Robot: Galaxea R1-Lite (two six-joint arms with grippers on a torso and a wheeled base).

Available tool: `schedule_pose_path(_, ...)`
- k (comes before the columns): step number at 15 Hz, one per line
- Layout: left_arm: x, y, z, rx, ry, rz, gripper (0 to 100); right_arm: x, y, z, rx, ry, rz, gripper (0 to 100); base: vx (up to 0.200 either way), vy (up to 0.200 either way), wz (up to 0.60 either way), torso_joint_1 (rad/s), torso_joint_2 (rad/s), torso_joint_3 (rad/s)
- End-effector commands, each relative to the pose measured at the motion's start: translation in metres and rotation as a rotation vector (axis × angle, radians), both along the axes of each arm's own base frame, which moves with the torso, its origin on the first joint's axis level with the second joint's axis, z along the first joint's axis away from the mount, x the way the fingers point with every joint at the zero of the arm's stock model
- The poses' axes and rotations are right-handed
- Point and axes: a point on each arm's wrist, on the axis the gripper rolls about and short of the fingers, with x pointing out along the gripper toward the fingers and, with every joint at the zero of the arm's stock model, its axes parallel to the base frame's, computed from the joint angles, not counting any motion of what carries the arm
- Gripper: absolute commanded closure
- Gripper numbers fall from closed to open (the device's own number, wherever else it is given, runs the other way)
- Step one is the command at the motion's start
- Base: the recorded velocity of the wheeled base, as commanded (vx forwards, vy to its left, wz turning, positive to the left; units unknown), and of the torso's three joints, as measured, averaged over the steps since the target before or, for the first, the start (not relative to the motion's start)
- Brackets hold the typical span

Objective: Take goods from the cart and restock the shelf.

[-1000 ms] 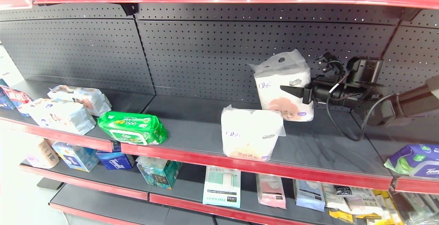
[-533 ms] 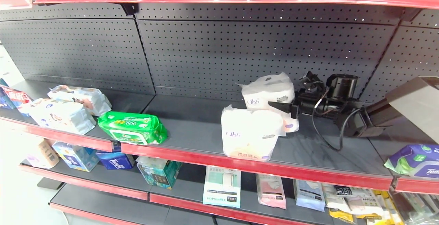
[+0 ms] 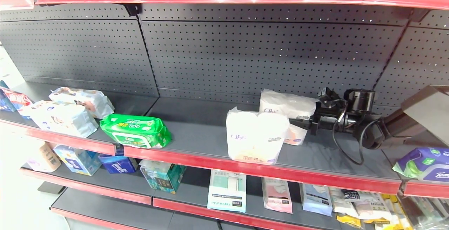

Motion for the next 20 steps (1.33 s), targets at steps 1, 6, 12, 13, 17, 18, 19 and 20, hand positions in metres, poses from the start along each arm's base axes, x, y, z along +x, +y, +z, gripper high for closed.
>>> schedule_pose_path(1, 0.0, 0.0, 0.0, 0.0, 0.0, 0.001, 0, 0.004, 0.005, -0.006, 0.006, 0.011, 0.021, 100, 0.0, 0.0, 0.0, 0.0, 0.0, 0.0)
schedule_pose_path(6, 0.0, 0.0, 0.0, 0.0, 0.0, 0.001, 0, 0.014, 0.028, -0.007, 0.015, 0.0, 0.075, 100, 0.0, 0.0, 0.0, 0.0, 0.0, 0.0)
schedule_pose_path(12, 0.0, 0.0, 0.0, 0.0, 0.0, 0.001, 0, 0.017, 0.043, -0.012, 0.021, 0.009, 0.104, 100, 0.0, 0.0, 0.0, 0.0, 0.0, 0.0)
schedule_pose_path(13, 0.0, 0.0, 0.0, 0.0, 0.0, 0.001, 0, 0.018, 0.043, -0.01, 0.021, 0.003, 0.104, 100, 0.0, 0.0, 0.0, 0.0, 0.0, 0.0)
schedule_pose_path(17, 0.0, 0.0, 0.0, 0.0, 0.0, 0.001, 0, 0.022, 0.039, -0.004, 0.022, -0.019, 0.088, 100, 0.0, 0.0, 0.0, 0.0, 0.0, 0.0)
schedule_pose_path(18, 0.0, 0.0, 0.0, 0.0, 0.0, 0.001, 0, 0.023, 0.038, -0.003, 0.022, -0.022, 0.085, 100, 0.0, 0.0, 0.0, 0.0, 0.0, 0.0)
schedule_pose_path(19, 0.0, 0.0, 0.0, 0.0, 0.0, 0.001, 0, 0.023, 0.038, -0.003, 0.023, -0.022, 0.086, 100, 0.0, 0.0, 0.0, 0.0, 0.0, 0.0)
schedule_pose_path(20, 0.0, 0.0, 0.0, 0.0, 0.0, 0.001, 0, 0.023, 0.039, -0.003, 0.027, -0.018, 0.093, 100, 0.0, 0.0, 0.0, 0.0, 0.0, 0.0)
